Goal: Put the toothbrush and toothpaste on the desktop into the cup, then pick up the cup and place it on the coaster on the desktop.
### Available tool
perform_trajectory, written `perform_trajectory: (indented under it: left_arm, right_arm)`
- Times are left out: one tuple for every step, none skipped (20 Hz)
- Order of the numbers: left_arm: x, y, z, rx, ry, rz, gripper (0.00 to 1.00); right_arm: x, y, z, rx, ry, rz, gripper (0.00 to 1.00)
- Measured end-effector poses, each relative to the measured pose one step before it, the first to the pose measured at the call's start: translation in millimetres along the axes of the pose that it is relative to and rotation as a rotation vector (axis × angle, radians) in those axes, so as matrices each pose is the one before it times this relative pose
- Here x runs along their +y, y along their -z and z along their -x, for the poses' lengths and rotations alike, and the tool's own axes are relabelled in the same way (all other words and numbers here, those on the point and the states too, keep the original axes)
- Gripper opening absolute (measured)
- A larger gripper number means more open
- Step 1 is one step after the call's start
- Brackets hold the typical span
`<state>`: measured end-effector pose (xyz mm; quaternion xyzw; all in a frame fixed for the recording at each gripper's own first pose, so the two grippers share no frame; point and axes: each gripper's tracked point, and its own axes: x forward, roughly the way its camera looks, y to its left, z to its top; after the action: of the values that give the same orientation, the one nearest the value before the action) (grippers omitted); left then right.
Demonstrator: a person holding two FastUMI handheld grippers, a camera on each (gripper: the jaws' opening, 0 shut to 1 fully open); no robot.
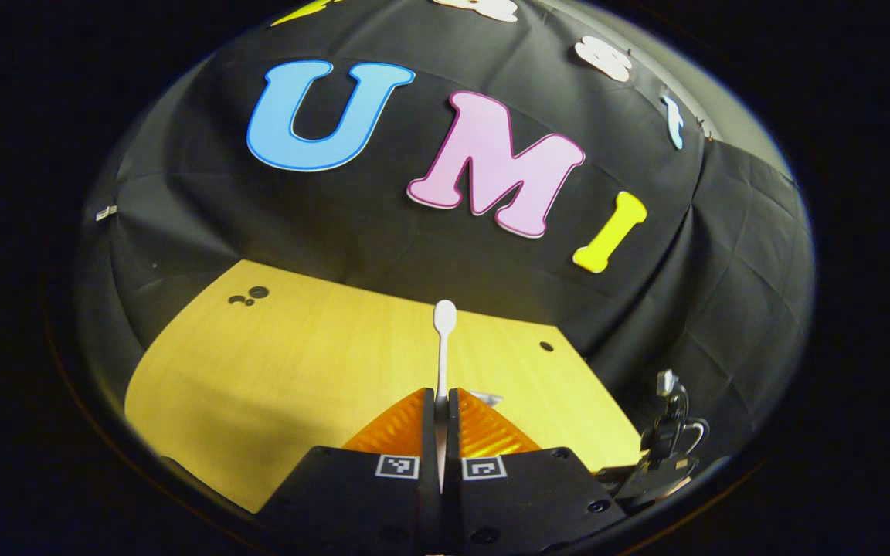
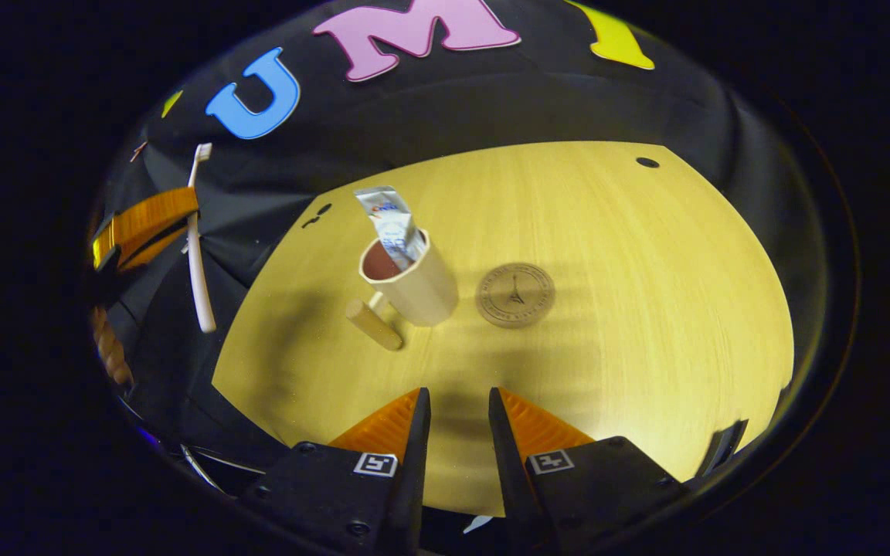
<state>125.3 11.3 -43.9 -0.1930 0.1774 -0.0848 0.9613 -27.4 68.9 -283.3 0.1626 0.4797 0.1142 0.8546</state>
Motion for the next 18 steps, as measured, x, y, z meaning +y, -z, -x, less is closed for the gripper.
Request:
perform_trajectory:
  left_arm:
    - [-2.63, -4.12, -7.78, -0.01664, 0.01316, 0.01275, 0.06]
    - [-2.44, -4.34, -8.69, -0.01559, 0.00983, 0.01199, 0.06]
    - [-1.16, -2.11, -8.39, -0.01091, 0.00710, 0.00984, 0.06]
    - [-0.02, -1.76, -8.77, -0.00827, 0.00334, 0.00817, 0.06]
    - [-0.80, -0.97, -7.15, -0.00688, 0.00360, 0.00886, 0.06]
    - [-0.17, -1.32, -7.34, -0.00741, 0.00229, 0.01084, 0.06]
    - [0.23, -1.45, -6.54, -0.00946, 0.00050, 0.00928, 0.06]
    - [2.79, 0.21, -7.94, -0.00179, -0.01133, 0.00584, 0.06]
    - [1.58, 2.63, -7.19, 0.00374, -0.00899, 0.00599, 0.06]
    - [0.86, 1.28, -7.25, 0.00064, -0.00899, 0.00428, 0.06]
    - [0.98, 2.75, -7.03, -0.00068, -0.00703, 0.00315, 0.06]
    - [1.46, 1.84, -5.84, -0.00441, -0.00619, -0.00045, 0.06]
    - [2.44, 3.43, -6.61, -0.00220, -0.00686, -0.00114, 0.06]
    - [2.62, 4.88, -5.95, 0.00585, -0.01415, 0.00470, 0.06]
    - [3.28, 6.00, -7.80, 0.00559, -0.01393, 0.01062, 0.06]
    - [2.68, 5.90, -6.39, 0.00595, -0.01329, 0.01117, 0.06]
    - [4.12, 6.01, -7.18, 0.00505, -0.01788, 0.00526, 0.06]
    - [4.11, 5.35, -5.52, 0.00378, -0.01816, -0.00128, 0.06]
  right_arm:
    - [-14.52, 5.29, 2.91, 0.01727, 0.03969, -0.00945, 0.25]
    - [-11.22, 2.94, 2.55, 0.01387, 0.02909, -0.02748, 0.24]
    - [-8.50, 1.39, 3.26, 0.00473, 0.01131, -0.03672, 0.24]
    - [-7.04, 1.74, 3.03, 0.00321, 0.00520, -0.02703, 0.40]
    - [-10.92, 0.51, 3.23, 0.00158, 0.01705, -0.01216, 0.39]
    - [-14.87, -9.74, 3.02, 0.00019, 0.02459, -0.00320, 0.40]
    - [-10.92, -0.35, 2.45, -0.00326, 0.01799, -0.00712, 0.40]
    - [-8.58, 0.55, 2.84, -0.00019, 0.01095, -0.01394, 0.40]
    - [-7.19, 0.84, 2.06, 0.00140, 0.00184, -0.01848, 0.24]
    - [-8.06, 0.52, 2.01, 0.00042, 0.00443, -0.01662, 0.24]
    - [-7.22, 1.81, 1.66, 0.00391, 0.00340, -0.01162, 0.40]
    - [-7.27, 1.04, 1.85, 0.00241, 0.00339, -0.00887, 0.40]
    - [-6.89, 1.00, 2.47, 0.00198, 0.00104, -0.00810, 0.40]
    - [-5.10, 0.62, 1.08, 0.00050, -0.00077, -0.00554, 0.24]
    - [-4.79, 0.82, 1.50, 0.00158, -0.00140, -0.00010, 0.24]
    - [-4.36, 1.11, 1.52, 0.00146, -0.00189, 0.00578, 0.40]
    - [-3.52, 1.38, 1.26, 0.00402, -0.00301, 0.00940, 0.40]
    - [-2.42, 1.34, 0.69, 0.00414, -0.00485, 0.01122, 0.40]
